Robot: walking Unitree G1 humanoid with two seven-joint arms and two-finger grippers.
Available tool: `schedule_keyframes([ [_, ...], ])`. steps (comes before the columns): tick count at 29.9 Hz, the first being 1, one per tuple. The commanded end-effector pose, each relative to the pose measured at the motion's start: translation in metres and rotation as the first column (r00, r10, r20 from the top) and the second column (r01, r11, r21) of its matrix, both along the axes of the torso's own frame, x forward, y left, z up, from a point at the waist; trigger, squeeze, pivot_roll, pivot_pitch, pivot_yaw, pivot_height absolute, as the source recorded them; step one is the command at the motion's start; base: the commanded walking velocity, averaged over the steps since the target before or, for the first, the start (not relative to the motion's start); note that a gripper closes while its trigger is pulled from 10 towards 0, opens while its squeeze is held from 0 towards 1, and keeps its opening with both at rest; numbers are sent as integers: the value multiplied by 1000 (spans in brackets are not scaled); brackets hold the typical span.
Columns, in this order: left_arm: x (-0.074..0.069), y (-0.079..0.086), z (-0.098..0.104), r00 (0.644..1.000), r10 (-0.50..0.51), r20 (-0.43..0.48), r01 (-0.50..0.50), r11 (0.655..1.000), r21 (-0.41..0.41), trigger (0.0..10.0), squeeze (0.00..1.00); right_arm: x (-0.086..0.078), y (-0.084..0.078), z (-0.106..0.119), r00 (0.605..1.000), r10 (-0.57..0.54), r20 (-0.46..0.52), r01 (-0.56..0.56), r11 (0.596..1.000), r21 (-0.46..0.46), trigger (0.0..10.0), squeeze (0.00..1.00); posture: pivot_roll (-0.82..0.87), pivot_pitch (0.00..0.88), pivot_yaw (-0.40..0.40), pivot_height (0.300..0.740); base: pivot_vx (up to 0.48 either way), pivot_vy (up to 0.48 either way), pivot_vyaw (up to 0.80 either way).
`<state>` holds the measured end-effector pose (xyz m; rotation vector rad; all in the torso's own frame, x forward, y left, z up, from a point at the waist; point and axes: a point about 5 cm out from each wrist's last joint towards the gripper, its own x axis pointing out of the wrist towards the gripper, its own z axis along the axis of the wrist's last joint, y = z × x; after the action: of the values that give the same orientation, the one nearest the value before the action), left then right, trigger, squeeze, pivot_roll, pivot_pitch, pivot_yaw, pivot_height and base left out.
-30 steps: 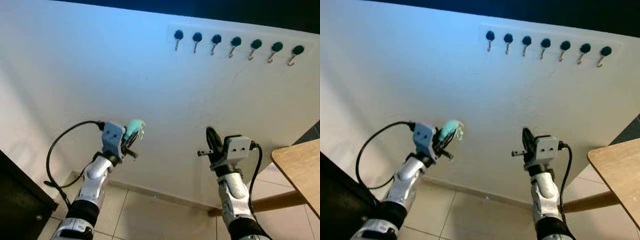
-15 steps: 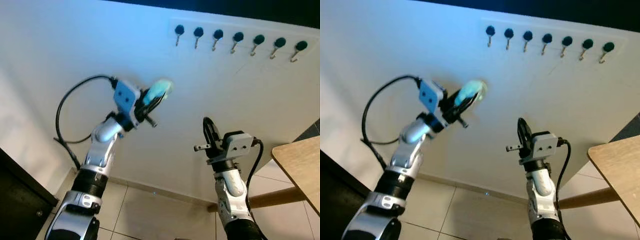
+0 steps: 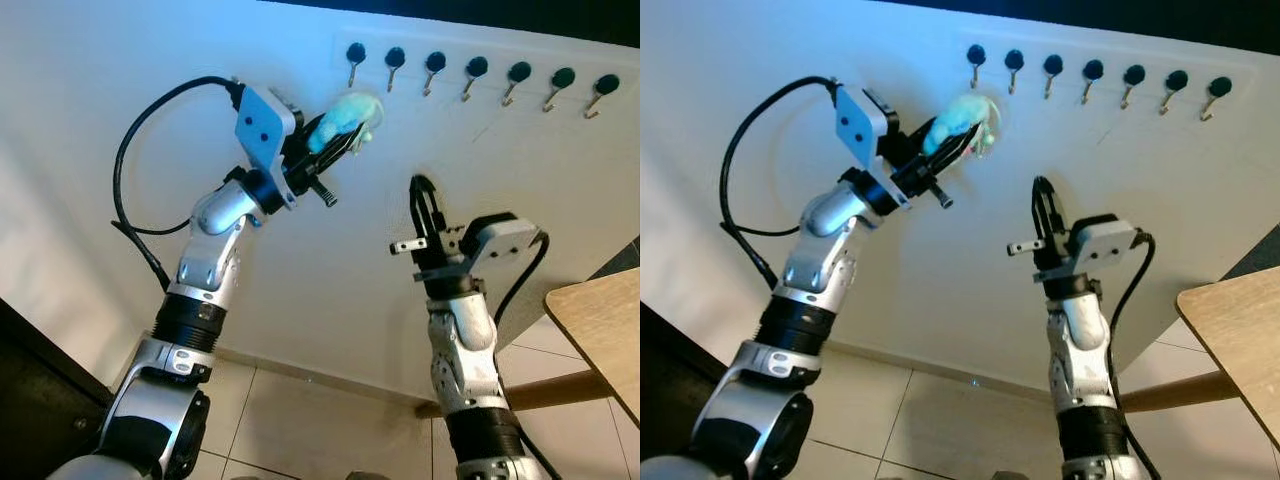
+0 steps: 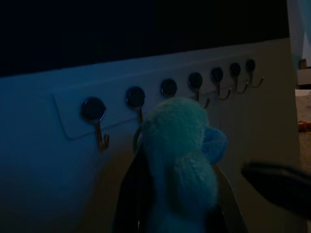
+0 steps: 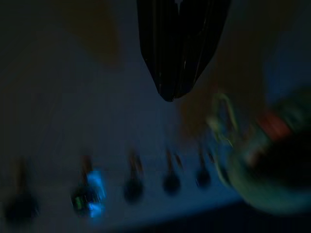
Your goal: Hang keys on a hook
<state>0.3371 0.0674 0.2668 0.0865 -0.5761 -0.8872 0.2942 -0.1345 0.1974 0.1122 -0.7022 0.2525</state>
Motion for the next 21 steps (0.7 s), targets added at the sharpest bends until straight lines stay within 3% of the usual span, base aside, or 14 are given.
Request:
schedule_keyframes([
  [1, -1, -5, 5, 1000, -24, 5, 24, 1000, -13, 10000, 0, -1, 1, 2, 1000, 17, -2, -17, 1000, 5, 10000, 0, 55, 57, -30, 740, 0, 0, 0],
  [9, 1, -17, 16, 999, -45, 17, 45, 999, -3, 10000, 0, 1, 7, 21, 998, 54, 41, -55, 998, 25, 10000, 0, 58, 51, -38, 740, 0, 0, 0],
  [21, 7, -26, 36, 997, -63, 42, 64, 998, -28, 10000, 0, 0, 10, 27, 997, 74, 35, -75, 997, 32, 10000, 0, 58, 51, -36, 740, 0, 0, 0],
])
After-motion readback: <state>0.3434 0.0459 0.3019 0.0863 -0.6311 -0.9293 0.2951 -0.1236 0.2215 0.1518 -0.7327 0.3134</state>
